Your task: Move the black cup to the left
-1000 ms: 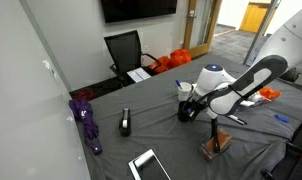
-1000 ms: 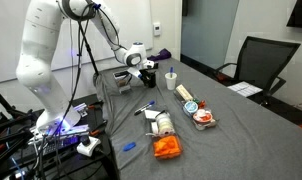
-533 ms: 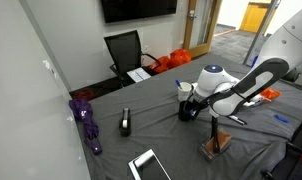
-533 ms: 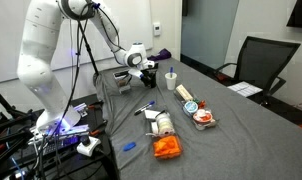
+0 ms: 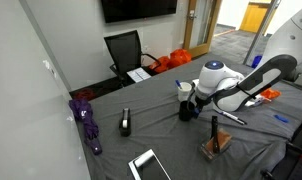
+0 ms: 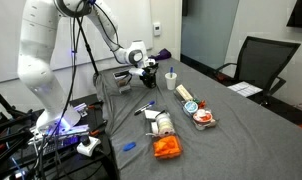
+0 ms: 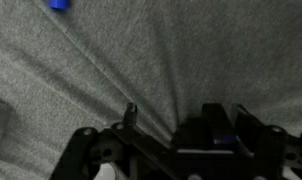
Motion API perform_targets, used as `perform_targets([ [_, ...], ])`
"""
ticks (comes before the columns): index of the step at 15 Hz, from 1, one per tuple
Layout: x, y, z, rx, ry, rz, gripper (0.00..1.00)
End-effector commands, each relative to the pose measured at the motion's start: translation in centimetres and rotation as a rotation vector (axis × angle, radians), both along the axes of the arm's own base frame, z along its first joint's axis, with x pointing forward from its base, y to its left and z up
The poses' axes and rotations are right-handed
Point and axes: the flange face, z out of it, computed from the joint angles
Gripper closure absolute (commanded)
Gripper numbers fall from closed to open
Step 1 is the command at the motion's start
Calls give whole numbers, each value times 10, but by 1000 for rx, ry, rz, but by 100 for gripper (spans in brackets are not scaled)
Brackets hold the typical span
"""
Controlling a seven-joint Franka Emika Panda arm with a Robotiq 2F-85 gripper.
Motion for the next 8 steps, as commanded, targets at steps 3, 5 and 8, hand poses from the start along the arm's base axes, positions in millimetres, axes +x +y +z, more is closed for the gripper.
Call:
perform_targets([
  [3, -12, -1, 19, -41, 65, 55, 0],
  [5, -14, 0, 32, -49, 77, 70, 0],
  [8, -15, -1, 57, -51, 75, 72, 0],
])
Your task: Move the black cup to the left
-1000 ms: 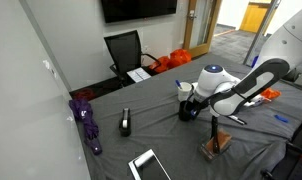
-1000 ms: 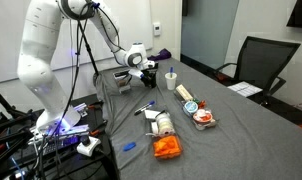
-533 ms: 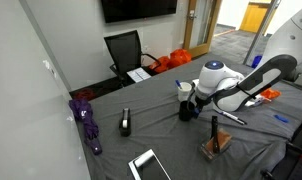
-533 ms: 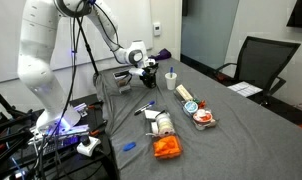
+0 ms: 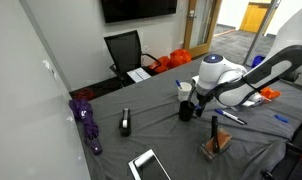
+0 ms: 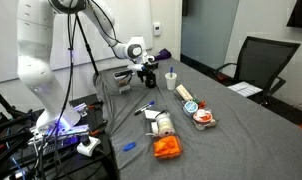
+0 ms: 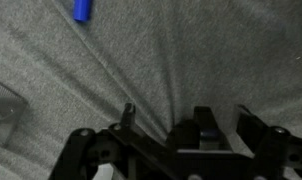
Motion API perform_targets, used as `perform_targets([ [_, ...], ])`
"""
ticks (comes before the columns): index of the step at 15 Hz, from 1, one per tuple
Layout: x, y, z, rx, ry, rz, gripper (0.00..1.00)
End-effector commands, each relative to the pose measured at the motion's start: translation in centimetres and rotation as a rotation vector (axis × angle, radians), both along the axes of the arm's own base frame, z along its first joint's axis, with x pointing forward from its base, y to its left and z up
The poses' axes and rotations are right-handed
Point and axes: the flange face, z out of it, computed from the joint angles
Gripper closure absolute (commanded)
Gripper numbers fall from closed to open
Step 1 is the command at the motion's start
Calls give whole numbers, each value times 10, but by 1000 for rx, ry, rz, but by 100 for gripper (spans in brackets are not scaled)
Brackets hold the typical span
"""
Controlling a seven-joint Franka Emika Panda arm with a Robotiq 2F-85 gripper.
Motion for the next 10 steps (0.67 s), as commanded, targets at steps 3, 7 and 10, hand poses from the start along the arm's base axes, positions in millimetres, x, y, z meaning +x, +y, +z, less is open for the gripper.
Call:
perform_targets([
  [3, -12, -7, 50, -16, 12, 6, 0],
  [7, -14, -11, 73, -39, 19, -15, 0],
  [10, -16, -15, 84, -32, 25, -16, 0],
])
